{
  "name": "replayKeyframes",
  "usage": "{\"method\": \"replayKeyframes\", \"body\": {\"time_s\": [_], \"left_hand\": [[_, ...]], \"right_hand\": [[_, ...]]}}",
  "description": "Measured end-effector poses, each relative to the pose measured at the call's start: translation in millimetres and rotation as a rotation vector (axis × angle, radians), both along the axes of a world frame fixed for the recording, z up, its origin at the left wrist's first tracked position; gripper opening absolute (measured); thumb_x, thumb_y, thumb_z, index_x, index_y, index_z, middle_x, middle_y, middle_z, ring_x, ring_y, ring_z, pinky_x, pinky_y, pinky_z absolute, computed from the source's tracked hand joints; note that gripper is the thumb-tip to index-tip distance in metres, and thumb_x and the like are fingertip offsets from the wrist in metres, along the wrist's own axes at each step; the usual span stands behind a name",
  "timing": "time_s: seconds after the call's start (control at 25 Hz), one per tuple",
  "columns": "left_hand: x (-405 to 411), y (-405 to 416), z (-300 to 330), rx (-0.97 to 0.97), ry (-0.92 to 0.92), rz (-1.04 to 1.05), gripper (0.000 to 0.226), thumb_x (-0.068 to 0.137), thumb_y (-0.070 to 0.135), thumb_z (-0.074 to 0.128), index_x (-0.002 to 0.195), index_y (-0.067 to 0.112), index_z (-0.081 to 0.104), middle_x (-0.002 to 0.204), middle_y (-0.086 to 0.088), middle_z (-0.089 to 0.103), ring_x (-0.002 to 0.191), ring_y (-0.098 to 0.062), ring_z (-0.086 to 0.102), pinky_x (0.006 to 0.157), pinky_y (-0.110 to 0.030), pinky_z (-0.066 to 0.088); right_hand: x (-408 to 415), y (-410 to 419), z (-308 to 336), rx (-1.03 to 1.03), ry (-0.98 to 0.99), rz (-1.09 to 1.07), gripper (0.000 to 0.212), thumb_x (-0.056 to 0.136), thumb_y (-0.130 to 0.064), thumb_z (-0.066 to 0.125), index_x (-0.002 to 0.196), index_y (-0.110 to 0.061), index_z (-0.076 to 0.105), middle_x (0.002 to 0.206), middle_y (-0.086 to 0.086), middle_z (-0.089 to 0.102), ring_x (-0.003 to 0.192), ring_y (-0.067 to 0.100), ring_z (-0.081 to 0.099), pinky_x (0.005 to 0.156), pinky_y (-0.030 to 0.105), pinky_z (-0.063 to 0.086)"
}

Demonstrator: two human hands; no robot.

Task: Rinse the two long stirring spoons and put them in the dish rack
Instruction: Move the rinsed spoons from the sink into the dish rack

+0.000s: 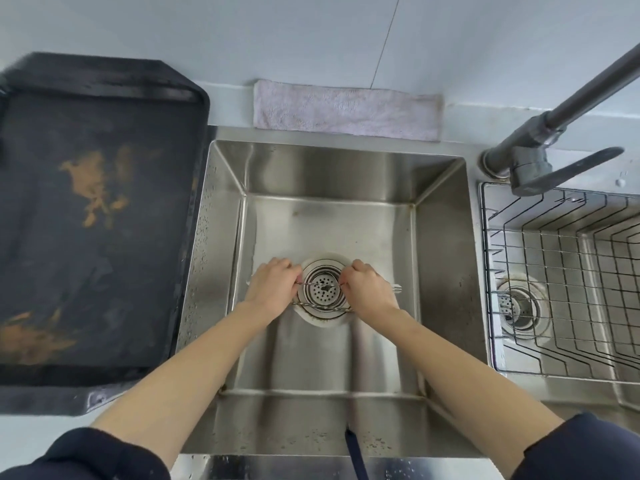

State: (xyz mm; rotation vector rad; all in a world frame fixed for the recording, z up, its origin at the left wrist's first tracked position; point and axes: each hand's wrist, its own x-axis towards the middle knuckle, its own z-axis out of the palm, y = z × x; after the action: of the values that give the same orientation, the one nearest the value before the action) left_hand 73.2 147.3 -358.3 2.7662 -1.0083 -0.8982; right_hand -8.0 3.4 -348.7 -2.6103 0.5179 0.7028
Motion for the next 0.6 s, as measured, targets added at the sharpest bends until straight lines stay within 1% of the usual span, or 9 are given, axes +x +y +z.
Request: {"method": "replayKeyframes", "body": {"time_s": [0.2,0.36,0.48,0.6], "left_hand": [[-4.2,2.7,35.0,-0.104,-0.060,0.060,0.022,0.093,0.019,0.048,0.109,0.012,0.061,0.116,-0.007,0.060,0.118,-0.023,0.046,0.087,-0.036,0.044],[-12.4,4.6,62.6,-0.146,-0.128,0.049,0.023,0.094,0.021,0.047,0.110,0.013,0.062,0.116,-0.006,0.060,0.116,-0.023,0.047,0.089,-0.034,0.045],[-21.1,5.9,83.8,-0.192,-0.184,0.046,0.022,0.093,0.021,0.048,0.110,0.013,0.062,0.115,-0.006,0.061,0.114,-0.023,0.048,0.088,-0.038,0.049],[-29.4,2.5,106.7,-0.216,-0.240,0.027,0.022,0.094,0.021,0.047,0.109,0.013,0.061,0.115,-0.003,0.060,0.114,-0.022,0.047,0.088,-0.040,0.051]], "right_hand": [[-8.3,0.7,31.3,-0.067,-0.104,0.037,0.025,0.096,-0.008,0.042,0.117,-0.004,0.054,0.120,0.014,0.054,0.115,0.032,0.050,0.085,0.042,0.048],[-19.2,-0.3,54.4,-0.108,-0.211,0.065,0.022,0.094,-0.004,0.044,0.114,-0.004,0.054,0.115,0.015,0.056,0.110,0.033,0.052,0.081,0.041,0.048],[-29.9,-3.6,74.4,-0.107,-0.283,0.051,0.023,0.093,0.000,0.042,0.112,-0.005,0.054,0.113,0.015,0.055,0.106,0.035,0.053,0.079,0.041,0.047],[-41.8,-7.4,93.8,-0.119,-0.363,0.024,0.025,0.092,0.001,0.040,0.112,-0.004,0.055,0.113,0.016,0.055,0.107,0.034,0.052,0.079,0.039,0.045]]}}
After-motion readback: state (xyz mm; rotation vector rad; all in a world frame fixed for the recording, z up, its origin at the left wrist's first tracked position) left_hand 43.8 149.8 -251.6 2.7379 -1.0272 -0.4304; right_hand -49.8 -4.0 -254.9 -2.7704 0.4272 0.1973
